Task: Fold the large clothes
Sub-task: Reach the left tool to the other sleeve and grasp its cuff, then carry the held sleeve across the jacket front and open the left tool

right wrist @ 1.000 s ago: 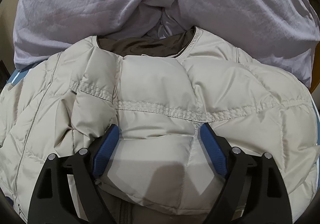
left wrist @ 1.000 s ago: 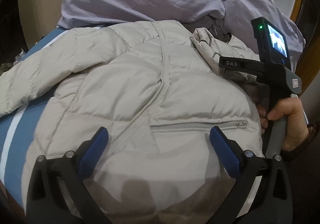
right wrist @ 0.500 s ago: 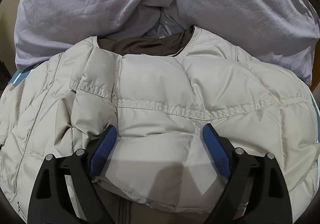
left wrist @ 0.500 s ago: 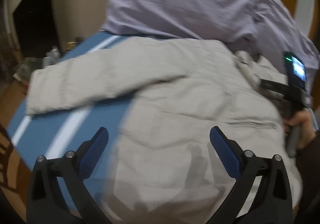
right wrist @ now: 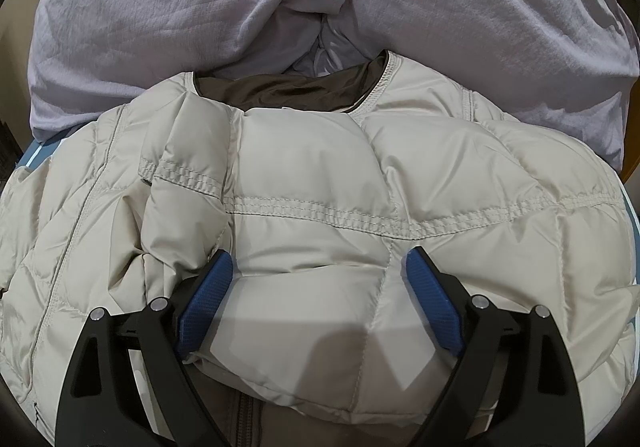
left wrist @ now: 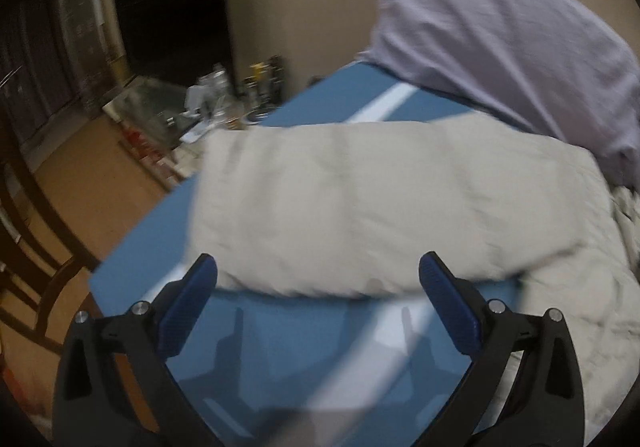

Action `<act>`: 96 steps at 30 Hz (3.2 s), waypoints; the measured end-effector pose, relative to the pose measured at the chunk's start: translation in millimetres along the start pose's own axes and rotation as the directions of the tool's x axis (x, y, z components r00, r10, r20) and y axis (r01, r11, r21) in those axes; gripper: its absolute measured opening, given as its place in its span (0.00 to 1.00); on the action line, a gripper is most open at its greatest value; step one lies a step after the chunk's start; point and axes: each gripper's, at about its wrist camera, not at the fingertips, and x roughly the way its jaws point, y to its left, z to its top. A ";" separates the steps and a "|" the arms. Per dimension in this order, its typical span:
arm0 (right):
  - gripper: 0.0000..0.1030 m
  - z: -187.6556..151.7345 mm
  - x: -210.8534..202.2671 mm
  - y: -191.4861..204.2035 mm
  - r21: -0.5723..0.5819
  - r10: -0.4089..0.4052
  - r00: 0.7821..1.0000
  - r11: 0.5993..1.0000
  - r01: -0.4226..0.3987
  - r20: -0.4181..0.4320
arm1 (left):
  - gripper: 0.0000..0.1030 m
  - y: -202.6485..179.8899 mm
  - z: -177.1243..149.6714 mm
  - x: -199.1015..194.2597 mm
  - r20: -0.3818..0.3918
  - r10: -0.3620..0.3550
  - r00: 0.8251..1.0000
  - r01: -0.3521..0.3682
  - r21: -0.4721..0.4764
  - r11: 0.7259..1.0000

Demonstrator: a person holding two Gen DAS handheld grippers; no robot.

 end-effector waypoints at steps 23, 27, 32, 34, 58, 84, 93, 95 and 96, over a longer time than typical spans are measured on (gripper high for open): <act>0.88 -0.8 -0.3 0.2 0.002 -0.001 1.000 1.000 0.001 0.003 | 0.50 58.2 14.8 48.5 -0.093 -0.079 0.993 0.062 -0.180 0.982; 0.88 -1.0 0.1 -0.4 0.003 0.001 1.000 1.000 -0.001 0.004 | 0.31 46.9 17.7 49.3 -0.095 -0.076 0.993 0.058 -0.179 0.982; 0.88 -1.7 0.6 -0.5 0.004 0.002 1.000 1.000 -0.002 0.005 | 0.17 34.6 26.5 40.5 -0.085 -0.077 0.993 0.063 -0.158 0.986; 0.88 -1.7 0.5 -0.2 0.004 0.002 1.000 1.000 -0.002 0.005 | 0.15 26.6 32.8 32.0 -0.067 -0.084 0.994 0.074 -0.142 0.987; 0.94 -33.7 -79.9 -59.2 0.020 0.080 0.995 0.996 -0.081 0.052 | 0.15 -233.9 59.8 -117.5 0.055 -0.559 0.828 0.544 0.170 0.822; 0.94 -58.4 -74.5 -96.4 0.105 0.196 0.967 0.971 -0.215 0.165 | 0.46 -412.9 -33.1 -84.6 -0.211 -0.558 0.802 0.592 0.399 0.700; 0.94 -59.9 -73.7 -99.6 0.123 0.207 0.963 0.965 -0.230 0.172 | 0.49 -419.8 -28.4 -70.4 -0.133 -0.476 0.869 0.484 0.427 0.764; 0.94 -60.5 -73.3 -99.4 0.127 0.206 0.963 0.965 -0.229 0.171 | 0.49 -424.8 -30.4 -63.9 -0.123 -0.445 0.887 0.451 0.441 0.776; 0.94 -60.5 -73.0 -99.4 0.127 0.207 0.964 0.965 -0.229 0.170 | 0.49 -428.2 -33.1 -58.0 -0.122 -0.422 0.898 0.429 0.450 0.783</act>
